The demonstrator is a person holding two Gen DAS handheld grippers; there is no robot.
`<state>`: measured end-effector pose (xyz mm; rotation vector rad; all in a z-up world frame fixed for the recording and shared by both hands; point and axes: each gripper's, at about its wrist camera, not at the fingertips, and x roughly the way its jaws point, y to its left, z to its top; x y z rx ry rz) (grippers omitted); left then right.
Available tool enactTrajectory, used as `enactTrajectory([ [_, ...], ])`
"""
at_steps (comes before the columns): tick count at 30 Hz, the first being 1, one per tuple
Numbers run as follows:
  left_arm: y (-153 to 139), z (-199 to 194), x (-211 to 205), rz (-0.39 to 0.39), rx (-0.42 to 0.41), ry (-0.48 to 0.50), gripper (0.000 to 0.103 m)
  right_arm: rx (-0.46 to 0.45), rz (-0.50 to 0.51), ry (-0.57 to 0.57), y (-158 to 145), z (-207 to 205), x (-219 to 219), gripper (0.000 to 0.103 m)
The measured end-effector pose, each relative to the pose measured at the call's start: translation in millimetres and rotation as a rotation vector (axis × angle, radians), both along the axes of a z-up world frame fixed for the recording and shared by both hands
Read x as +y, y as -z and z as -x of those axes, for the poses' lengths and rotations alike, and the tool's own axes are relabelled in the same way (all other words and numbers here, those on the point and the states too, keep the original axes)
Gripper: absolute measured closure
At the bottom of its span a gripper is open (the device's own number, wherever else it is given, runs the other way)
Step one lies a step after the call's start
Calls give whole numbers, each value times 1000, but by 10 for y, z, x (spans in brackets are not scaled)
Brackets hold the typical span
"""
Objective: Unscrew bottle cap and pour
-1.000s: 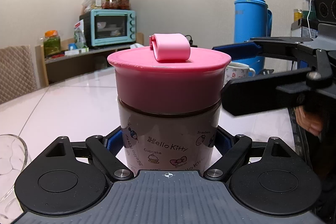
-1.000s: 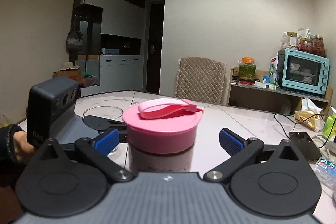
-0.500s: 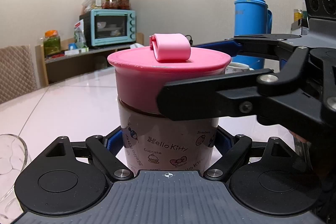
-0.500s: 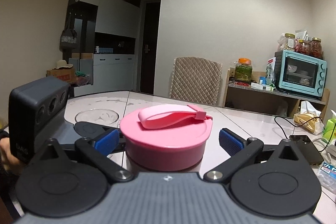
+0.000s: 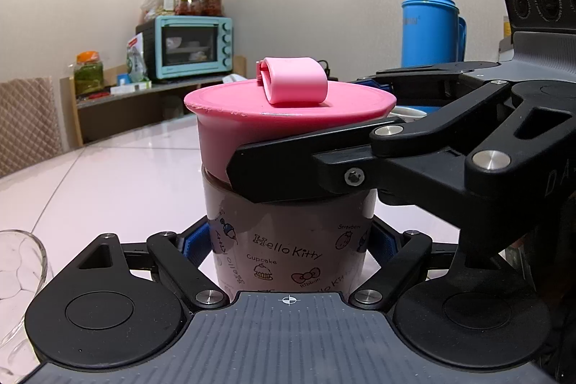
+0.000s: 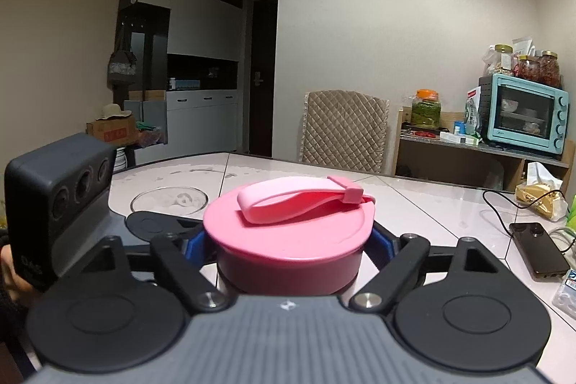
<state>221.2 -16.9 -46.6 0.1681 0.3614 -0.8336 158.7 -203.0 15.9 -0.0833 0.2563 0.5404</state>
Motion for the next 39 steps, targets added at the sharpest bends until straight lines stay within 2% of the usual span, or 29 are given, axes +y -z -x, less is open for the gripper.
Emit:
enactTrajectory([
  [3,-2,2,-4,0,0,3,13,1,6,-53,-9,-36,-58,18],
  [6,-2,2,-11,-1,-1,5,13,8,11,-161,-20,-147,-188,18],
  [17,-3,9,-33,-2,-4,6,13,13,24,-649,-81,-678,-630,18],
  [23,-4,4,-22,1,0,6,13,76,12,-801,-181,-929,-688,18],
  [27,-4,-1,-15,2,1,7,13,77,22,-792,-243,-926,-690,17],
  [28,-6,-2,-14,2,1,7,13,75,28,-776,-253,-911,-691,9],
  [29,-8,-6,-13,2,1,7,13,64,44,-745,-259,-865,-681,7],
  [33,-14,-8,-6,2,1,7,13,21,70,-667,-196,-678,-725,5],
  [39,-17,-11,-2,2,0,6,13,-17,89,-429,-228,-297,-724,1],
])
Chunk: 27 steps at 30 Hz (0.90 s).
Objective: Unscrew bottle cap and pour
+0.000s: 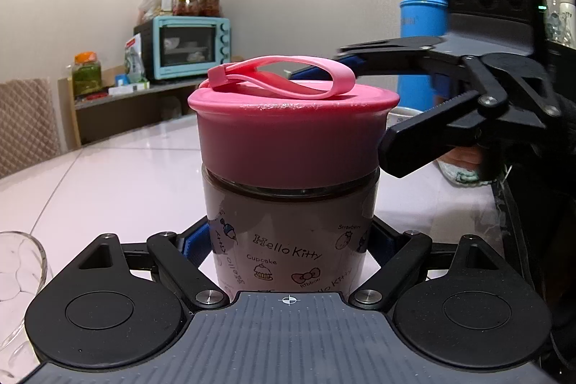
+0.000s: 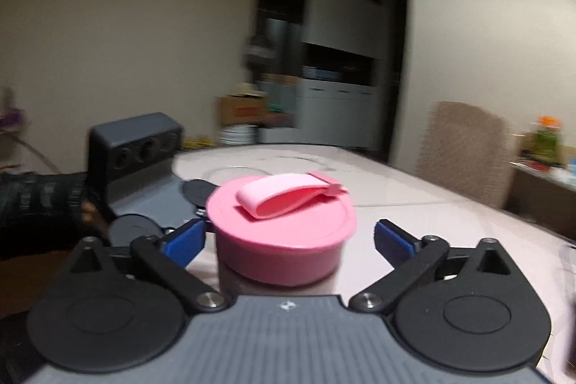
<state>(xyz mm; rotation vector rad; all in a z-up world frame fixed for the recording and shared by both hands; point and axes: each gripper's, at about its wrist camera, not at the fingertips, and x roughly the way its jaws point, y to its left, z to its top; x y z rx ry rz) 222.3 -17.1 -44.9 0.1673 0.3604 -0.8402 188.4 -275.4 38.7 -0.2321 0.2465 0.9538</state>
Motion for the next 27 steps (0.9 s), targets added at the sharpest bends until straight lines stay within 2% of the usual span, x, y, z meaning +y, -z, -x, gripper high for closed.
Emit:
enactTrajectory([
  [9,-2,29,-27,-1,-1,0,13,-33,-48,295,87,512,275,0],
  [14,-5,19,-10,0,0,0,13,-25,-76,385,132,541,434,0],
  [27,-6,25,-25,-1,-1,-1,13,-24,-111,442,229,432,630,1],
])
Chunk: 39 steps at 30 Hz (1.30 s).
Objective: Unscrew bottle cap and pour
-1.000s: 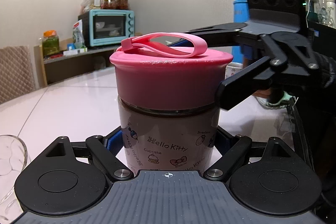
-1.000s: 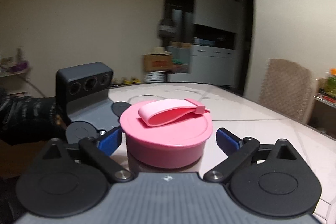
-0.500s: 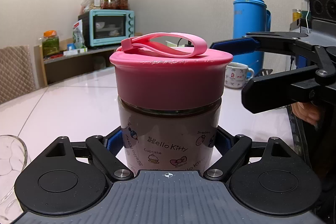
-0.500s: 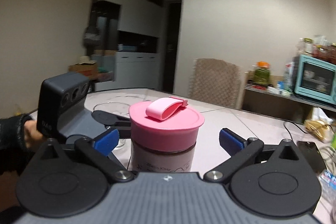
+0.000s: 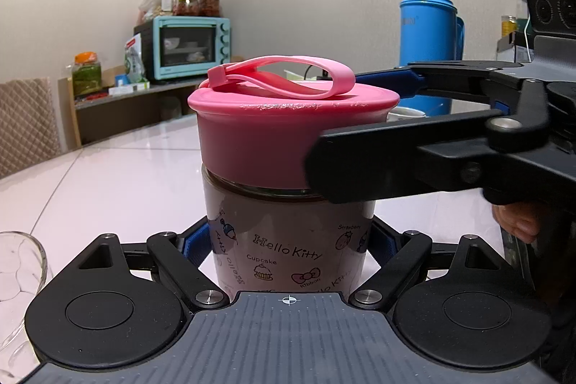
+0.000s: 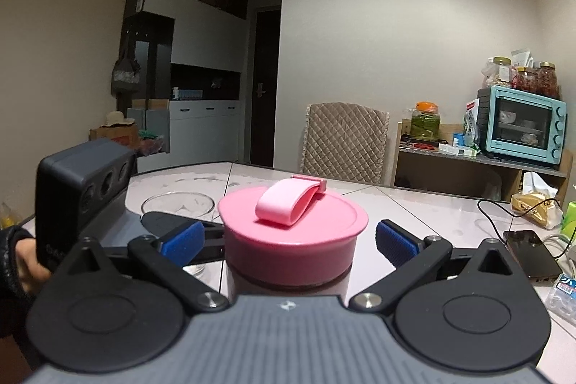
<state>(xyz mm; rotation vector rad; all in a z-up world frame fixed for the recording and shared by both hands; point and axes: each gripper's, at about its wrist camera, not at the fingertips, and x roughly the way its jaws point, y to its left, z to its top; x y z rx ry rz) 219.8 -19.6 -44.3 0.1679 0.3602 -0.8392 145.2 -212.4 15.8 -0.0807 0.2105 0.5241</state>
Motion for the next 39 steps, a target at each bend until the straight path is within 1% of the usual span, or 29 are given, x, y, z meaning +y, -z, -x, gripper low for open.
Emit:
enactTrajectory([
  [4,-1,-3,5,0,0,0,13,8,-3,5,32,-37,9,3],
  [6,-2,-1,3,0,0,0,13,8,0,10,42,-42,17,7],
  [9,-1,-5,3,0,0,0,13,13,-4,5,52,-42,24,10],
  [12,0,-5,9,1,0,0,13,0,3,-11,59,-26,41,17],
  [15,3,-3,3,0,-1,0,13,-8,17,-29,67,-25,34,18],
  [17,1,-8,2,1,0,0,13,2,20,-66,52,-48,-13,18],
  [21,0,-5,-11,-1,-1,0,13,7,35,-185,36,-157,-166,18],
  [26,3,-3,-21,-1,-1,-1,13,51,8,-419,5,-427,-477,18],
  [27,2,1,-25,-2,-2,-1,13,50,9,-453,-2,-464,-511,18],
  [28,3,1,-22,-2,-3,-1,13,44,14,-519,0,-533,-575,18],
  [30,4,5,-26,-6,-8,-2,13,33,25,-588,-10,-612,-640,18],
  [32,5,-1,-20,-3,-4,-2,13,46,30,-668,-48,-725,-702,18],
  [37,2,8,-10,-3,-4,-2,13,82,36,-745,-97,-861,-748,18],
  [39,3,9,-7,-2,-4,-2,13,77,41,-739,-113,-855,-746,18],
])
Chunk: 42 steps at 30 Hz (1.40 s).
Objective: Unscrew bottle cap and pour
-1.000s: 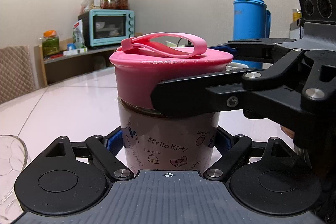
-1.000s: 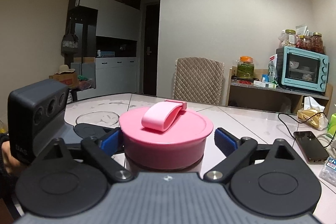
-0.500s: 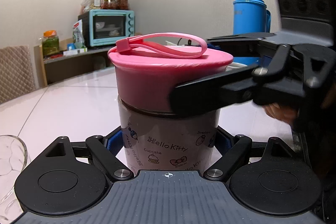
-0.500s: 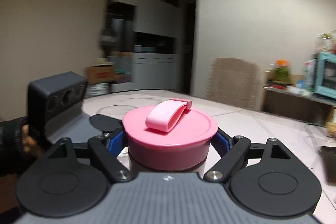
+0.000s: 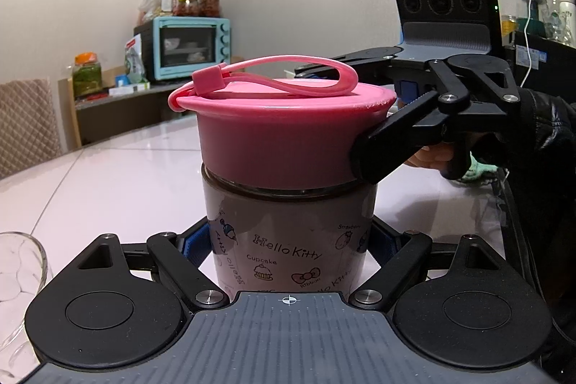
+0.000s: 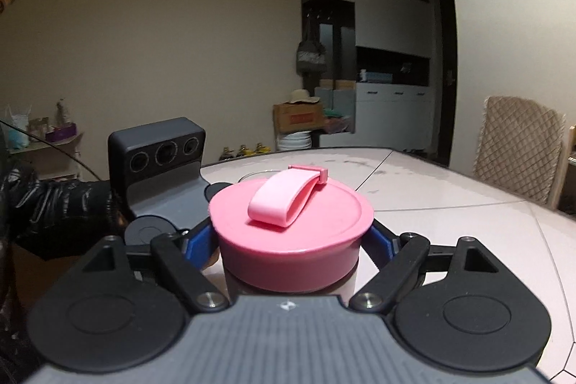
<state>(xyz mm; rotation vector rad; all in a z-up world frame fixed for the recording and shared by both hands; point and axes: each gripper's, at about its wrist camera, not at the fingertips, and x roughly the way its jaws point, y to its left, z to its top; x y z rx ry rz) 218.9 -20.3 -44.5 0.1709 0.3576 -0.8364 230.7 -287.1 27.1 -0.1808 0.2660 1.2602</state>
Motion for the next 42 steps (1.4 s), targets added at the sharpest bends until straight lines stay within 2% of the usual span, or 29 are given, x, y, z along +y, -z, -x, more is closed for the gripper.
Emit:
enactTrajectory([
  [3,7,28,-16,-2,-2,-1,13,-26,16,51,-8,33,0,6],
  [8,11,20,-13,-1,-2,-1,13,-61,25,140,-58,183,-20,3],
  [10,12,27,-14,-1,-2,-2,13,-82,36,218,-66,328,-1,0],
  [19,12,37,-16,-2,-3,-2,13,-112,53,530,81,796,247,0],
  [24,7,20,-4,-2,-3,-2,13,-130,18,622,111,919,368,0],
  [27,5,19,1,-2,-2,-2,13,-121,-15,644,91,905,428,0],
  [42,6,6,15,-1,-2,-2,13,-115,-22,723,124,737,671,1],
])
